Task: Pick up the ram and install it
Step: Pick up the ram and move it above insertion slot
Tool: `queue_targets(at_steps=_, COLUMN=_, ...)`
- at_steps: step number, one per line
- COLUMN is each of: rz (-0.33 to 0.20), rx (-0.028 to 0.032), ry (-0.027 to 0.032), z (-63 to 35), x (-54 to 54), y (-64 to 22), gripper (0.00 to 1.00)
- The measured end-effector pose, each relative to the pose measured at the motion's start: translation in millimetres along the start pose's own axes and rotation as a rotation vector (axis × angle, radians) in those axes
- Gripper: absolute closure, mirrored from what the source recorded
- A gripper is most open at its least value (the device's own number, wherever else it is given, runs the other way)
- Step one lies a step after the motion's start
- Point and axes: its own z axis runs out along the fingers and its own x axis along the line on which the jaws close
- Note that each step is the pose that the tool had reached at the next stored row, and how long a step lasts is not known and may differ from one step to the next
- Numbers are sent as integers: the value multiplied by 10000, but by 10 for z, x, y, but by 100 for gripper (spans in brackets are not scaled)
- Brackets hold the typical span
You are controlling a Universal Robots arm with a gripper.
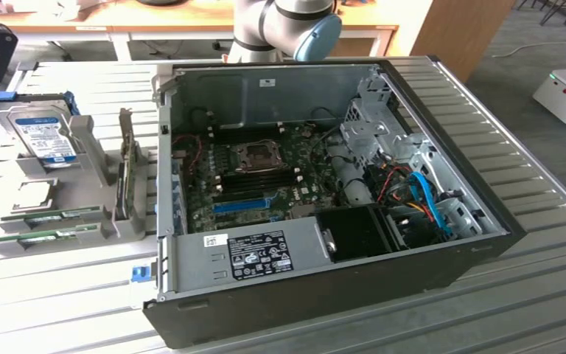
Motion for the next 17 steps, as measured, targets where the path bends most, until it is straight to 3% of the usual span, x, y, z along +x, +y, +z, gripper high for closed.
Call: queue_targets(at_steps=17, rz=-1688, rx=29, ry=71, z=0, x=0, y=0, gripper=89)
